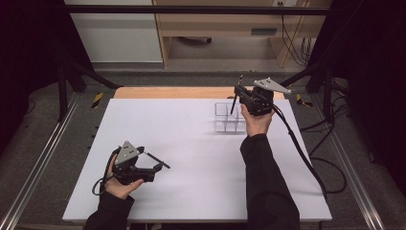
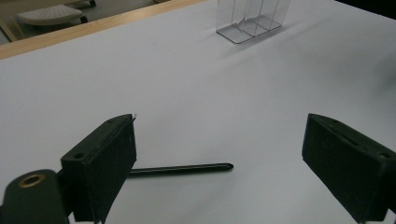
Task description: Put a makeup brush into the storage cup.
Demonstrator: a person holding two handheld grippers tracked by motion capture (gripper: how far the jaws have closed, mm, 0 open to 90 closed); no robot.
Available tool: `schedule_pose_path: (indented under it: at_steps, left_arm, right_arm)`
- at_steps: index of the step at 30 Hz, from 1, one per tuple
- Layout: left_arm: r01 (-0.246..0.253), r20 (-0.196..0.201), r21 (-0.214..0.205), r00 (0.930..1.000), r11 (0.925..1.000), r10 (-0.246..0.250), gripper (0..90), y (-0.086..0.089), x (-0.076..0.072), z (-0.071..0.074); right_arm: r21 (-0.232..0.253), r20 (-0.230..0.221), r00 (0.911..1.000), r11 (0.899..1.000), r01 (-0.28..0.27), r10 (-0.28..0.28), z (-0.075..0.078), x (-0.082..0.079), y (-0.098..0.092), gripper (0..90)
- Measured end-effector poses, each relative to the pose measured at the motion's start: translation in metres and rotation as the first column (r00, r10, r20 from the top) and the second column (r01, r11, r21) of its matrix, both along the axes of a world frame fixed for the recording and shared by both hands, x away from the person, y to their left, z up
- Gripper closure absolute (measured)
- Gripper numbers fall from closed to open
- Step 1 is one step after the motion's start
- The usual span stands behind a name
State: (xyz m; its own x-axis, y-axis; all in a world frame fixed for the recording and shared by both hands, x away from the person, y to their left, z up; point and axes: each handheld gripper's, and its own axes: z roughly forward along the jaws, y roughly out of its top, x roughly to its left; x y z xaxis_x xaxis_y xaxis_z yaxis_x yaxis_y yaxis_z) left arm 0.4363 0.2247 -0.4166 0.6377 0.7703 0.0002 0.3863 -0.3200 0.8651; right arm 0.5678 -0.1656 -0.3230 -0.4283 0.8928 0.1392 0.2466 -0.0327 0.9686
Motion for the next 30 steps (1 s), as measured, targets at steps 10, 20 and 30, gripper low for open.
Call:
schedule_pose_path:
  at_steps: [10,20,30]
  left_arm:
    - [0.0,0.002,-0.005,1.0,1.0,0.001,9.1,0.001,0.0,0.001]
    - [-0.002,0.004,-0.002,1.0,1.0,0.002,9.0,0.002,0.0,0.001]
    - [-0.001,0.006,-0.005,1.0,1.0,0.001,9.1,0.002,0.0,0.001]
  right_arm:
    - [-0.008,-0.005,0.9996,1.0,0.027,-0.027,-0.005,0.011,0.002,84.0]
    - [-0.02,-0.02,0.9982,0.998,0.056,-0.056,-0.013,0.024,0.003,84.0]
    - [-0.04,-0.039,0.9974,0.997,0.059,-0.06,-0.023,0.031,0.008,84.1]
